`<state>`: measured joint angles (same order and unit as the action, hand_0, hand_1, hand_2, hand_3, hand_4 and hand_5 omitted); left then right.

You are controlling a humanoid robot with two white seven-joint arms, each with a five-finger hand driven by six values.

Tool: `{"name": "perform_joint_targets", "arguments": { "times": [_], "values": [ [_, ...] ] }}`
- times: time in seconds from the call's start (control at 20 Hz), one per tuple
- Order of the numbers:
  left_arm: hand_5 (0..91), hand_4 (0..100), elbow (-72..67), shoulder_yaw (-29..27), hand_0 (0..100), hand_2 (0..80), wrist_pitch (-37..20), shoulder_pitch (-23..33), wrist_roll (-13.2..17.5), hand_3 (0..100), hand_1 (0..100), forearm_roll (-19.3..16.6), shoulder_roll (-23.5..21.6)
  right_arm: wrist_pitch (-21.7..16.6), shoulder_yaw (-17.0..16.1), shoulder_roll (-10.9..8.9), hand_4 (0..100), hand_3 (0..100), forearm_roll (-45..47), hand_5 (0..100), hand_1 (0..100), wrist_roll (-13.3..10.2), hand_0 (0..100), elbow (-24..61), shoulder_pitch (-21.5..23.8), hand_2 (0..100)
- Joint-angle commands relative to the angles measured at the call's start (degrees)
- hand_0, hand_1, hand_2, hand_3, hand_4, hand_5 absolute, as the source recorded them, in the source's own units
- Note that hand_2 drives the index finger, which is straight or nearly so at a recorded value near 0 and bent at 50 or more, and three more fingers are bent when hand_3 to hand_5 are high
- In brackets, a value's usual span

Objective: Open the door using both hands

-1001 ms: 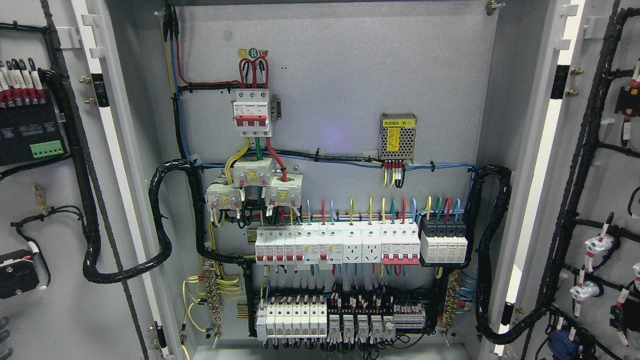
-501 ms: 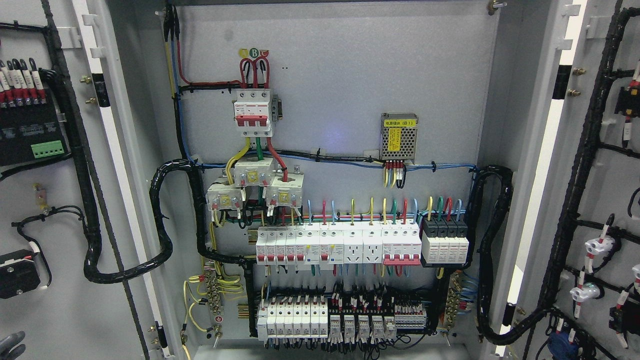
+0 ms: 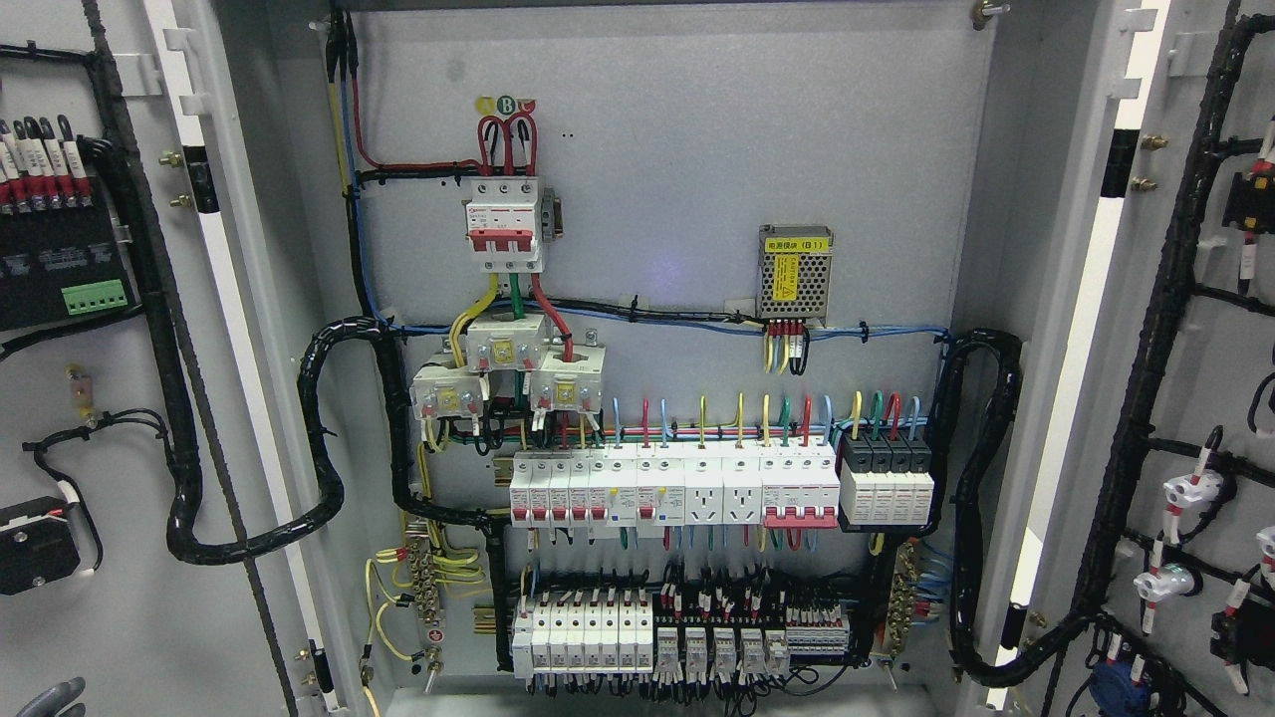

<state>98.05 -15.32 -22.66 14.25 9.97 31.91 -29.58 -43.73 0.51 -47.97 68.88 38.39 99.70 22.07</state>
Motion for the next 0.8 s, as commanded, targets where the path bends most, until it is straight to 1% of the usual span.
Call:
{"name": "perform_joint_targets", "arguments": {
  "times": [0.0, 0.15, 0.25, 0.35, 0.45, 0.5, 0.55, 0.65, 0.75],
  "values": [
    [0.0, 4, 0.8, 5.2, 0, 0.0, 0.1, 0.9, 0.1, 0, 0, -0.2, 0.2, 0.0, 4.0, -0.02, 0, 0, -0.2, 0, 0, 0.0, 0, 2.3, -0.2, 0],
    [0.0, 4, 0.8, 7.2, 0, 0.0, 0.0, 1.0, 0.1, 0, 0, -0.3, 0.3, 0.0, 6.3, 0.15, 0, 0, -3.3, 0, 0, 0.0, 0, 2.3, -0.3, 0],
    [0.0, 4, 0.8, 9.0, 0, 0.0, 0.0, 1.3, 0.0, 0, 0, -0.3, 0.3, 0.0, 7.6, 0.68, 0, 0, -5.0, 0, 0, -0.1, 0, 2.3, -0.4, 0],
    [0.0, 4, 0.8, 9.9, 0, 0.0, 0.0, 3.2, 0.0, 0, 0, -0.4, 0.2, 0.1, 8.9, 1.03, 0, 0, -5.9, 0, 0, -0.2, 0, 2.3, -0.4, 0],
    [0.0, 4, 0.9, 11.4, 0, 0.0, 0.0, 5.0, 0.0, 0, 0, -1.2, 0.3, 0.8, 10.3, 1.3, 0, 0, -6.6, 0, 0, -0.5, 0, 2.1, -0.4, 0],
    [0.0, 4, 0.9, 12.0, 0, 0.0, 0.0, 5.9, 0.0, 0, 0, -2.1, 0.4, 1.0, 10.6, 1.82, 0, 0, -6.7, 0, 0, -0.9, 0, 2.0, -0.4, 0],
    [0.0, 4, 0.8, 12.5, 0, 0.0, 0.0, 6.9, 0.0, 0, 0, -3.2, 0.4, 1.1, 10.8, 2.78, 0, 0, -6.7, 0, 0, -1.8, 0, 2.0, -0.3, 0],
    [0.0, 4, 0.7, 13.7, 0, 0.0, 0.0, 8.7, 0.0, 0, 0, -5.1, 1.5, 1.1, 11.8, 5.07, 0, 0, -7.4, 0, 0, -4.5, 0, 1.7, -0.3, 0],
    [0.0, 4, 0.6, 15.0, 0, 0.0, 0.1, 10.2, 0.0, 0, 0, -6.8, 3.0, 1.1, 12.6, 7.18, 0, 0, -9.6, 0, 0, -5.8, 0, 1.2, -0.3, 0]
  ]
}}
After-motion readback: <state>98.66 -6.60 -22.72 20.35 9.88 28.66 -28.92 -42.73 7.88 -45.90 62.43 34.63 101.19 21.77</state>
